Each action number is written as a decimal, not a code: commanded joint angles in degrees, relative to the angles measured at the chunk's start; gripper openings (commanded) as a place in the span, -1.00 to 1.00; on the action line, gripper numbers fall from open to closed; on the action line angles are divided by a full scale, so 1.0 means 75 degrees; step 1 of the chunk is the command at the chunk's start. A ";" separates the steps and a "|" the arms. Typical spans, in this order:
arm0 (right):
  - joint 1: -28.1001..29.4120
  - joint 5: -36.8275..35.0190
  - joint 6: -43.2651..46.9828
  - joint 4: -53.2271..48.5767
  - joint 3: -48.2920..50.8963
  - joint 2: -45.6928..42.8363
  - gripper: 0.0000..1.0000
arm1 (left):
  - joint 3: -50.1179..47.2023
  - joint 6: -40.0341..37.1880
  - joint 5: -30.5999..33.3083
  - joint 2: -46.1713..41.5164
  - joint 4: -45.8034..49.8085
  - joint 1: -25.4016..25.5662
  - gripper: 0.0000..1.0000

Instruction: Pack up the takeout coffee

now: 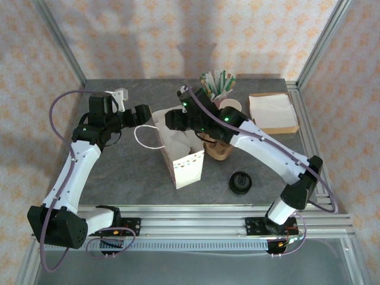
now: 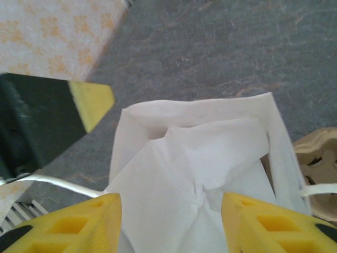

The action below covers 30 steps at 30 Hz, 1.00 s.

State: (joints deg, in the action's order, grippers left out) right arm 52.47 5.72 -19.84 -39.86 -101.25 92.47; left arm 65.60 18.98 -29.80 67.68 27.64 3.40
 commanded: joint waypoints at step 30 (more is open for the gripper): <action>-0.1556 -0.7777 0.6029 1.1886 0.9609 -0.6469 0.64 | -0.1592 0.0670 0.5916 -0.1814 -0.1078 0.0021 0.97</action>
State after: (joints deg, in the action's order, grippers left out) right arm 45.78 -47.72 21.82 33.19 -32.77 44.71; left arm 56.10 20.32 0.25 55.70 22.17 3.55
